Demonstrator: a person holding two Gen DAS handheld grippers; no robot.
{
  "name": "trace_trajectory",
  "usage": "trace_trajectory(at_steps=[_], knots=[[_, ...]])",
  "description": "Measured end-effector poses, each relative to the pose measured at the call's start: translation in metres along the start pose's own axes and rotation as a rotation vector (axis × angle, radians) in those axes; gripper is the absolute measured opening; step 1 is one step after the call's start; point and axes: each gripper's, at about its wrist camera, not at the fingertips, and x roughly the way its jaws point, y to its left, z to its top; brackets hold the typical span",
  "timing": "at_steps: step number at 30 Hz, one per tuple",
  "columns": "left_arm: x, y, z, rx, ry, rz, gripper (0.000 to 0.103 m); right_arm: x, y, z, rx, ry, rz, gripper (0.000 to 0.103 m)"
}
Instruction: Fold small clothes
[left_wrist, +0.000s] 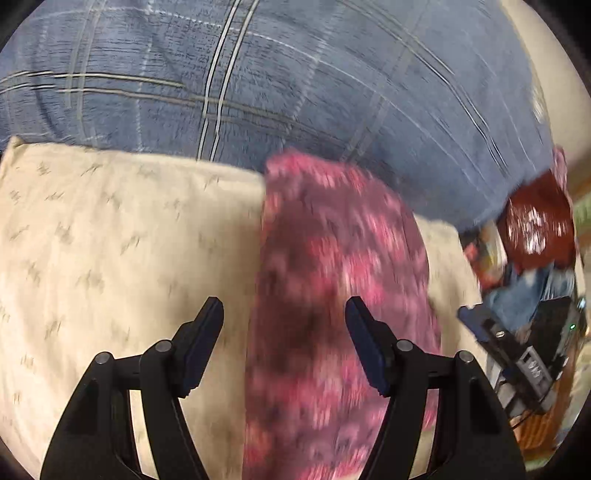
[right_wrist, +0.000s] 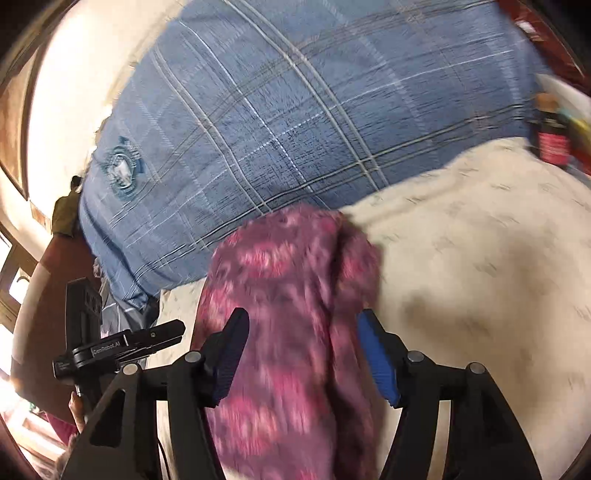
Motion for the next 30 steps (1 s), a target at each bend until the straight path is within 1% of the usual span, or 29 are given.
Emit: trace_trajectory(at_steps=[2,4,5,6,7,8,9,10,11,12,13,14,16,17,18,19,21,23,25,26,27,28,30], knots=[[0.017,-0.001,0.024,-0.022,0.012,0.01,0.068,0.03,0.001,0.02,0.006,0.025,-0.029,0.064],[0.035,-0.006,0.039,-0.023,0.027,0.012,0.068,0.056,-0.001,0.032,0.01,0.046,-0.065,0.064],[0.044,-0.009,0.044,-0.024,0.034,0.007,0.068,0.071,-0.004,0.036,0.026,0.059,-0.092,0.062],[0.05,-0.011,0.048,-0.025,0.04,0.008,0.068,0.082,-0.008,0.038,0.041,0.077,-0.082,0.043],[0.056,-0.013,0.05,-0.024,0.048,0.01,0.068,0.094,-0.01,0.04,0.045,0.127,-0.038,0.023],[0.065,-0.014,0.053,-0.025,0.056,0.018,0.069,0.099,-0.008,0.042,0.029,0.149,-0.018,0.007],[0.075,-0.015,0.054,-0.027,0.062,0.038,0.073,0.098,-0.005,0.043,0.011,0.136,-0.014,0.007],[0.082,-0.015,0.055,-0.027,0.07,0.052,0.077,0.096,-0.004,0.044,-0.008,0.11,-0.035,0.007],[0.093,-0.012,0.056,-0.039,0.091,0.053,0.077,0.1,-0.007,0.043,-0.015,0.128,-0.06,0.007],[0.095,-0.009,0.056,-0.061,0.1,0.03,0.077,0.107,-0.011,0.042,-0.019,0.167,-0.089,0.006],[0.092,-0.006,0.055,-0.083,0.1,0.003,0.077,0.109,-0.015,0.04,-0.02,0.189,-0.089,0.006],[0.083,0.0,0.053,-0.102,0.105,-0.049,0.077,0.103,-0.017,0.041,-0.015,0.181,-0.07,0.011],[0.065,0.008,0.046,-0.092,0.104,-0.1,0.076,0.079,-0.019,0.043,0.0,0.147,-0.028,0.026],[0.056,0.012,0.041,-0.077,0.101,-0.105,0.076,0.064,-0.025,0.041,0.017,0.132,0.007,0.033],[0.048,0.015,0.036,-0.065,0.101,-0.108,0.077,0.052,-0.034,0.038,0.046,0.132,0.044,0.049],[0.042,0.018,0.03,-0.055,0.104,-0.112,0.077,0.043,-0.042,0.034,0.072,0.133,0.068,0.057],[0.038,0.023,0.019,-0.045,0.131,-0.144,0.077,0.025,-0.063,0.021,0.122,0.139,0.101,0.057],[0.043,0.023,0.004,-0.048,0.169,-0.195,0.077,0.022,-0.08,0.009,0.16,0.168,0.125,0.057],[0.054,0.017,-0.009,-0.041,0.206,-0.218,0.077,0.024,-0.089,-0.005,0.199,0.181,0.164,0.056],[0.061,0.008,-0.012,-0.036,0.219,-0.224,0.077,0.026,-0.086,-0.008,0.203,0.158,0.193,0.057],[0.062,0.0,-0.016,-0.018,0.199,-0.212,0.082,0.027,-0.082,-0.011,0.191,0.144,0.211,0.061],[0.056,-0.006,-0.019,0.006,0.174,-0.199,0.085,0.031,-0.075,-0.014,0.172,0.157,0.249,0.065],[0.055,-0.017,-0.023,0.033,0.176,-0.187,0.089,0.042,-0.056,-0.015,0.127,0.208,0.305,0.069]])
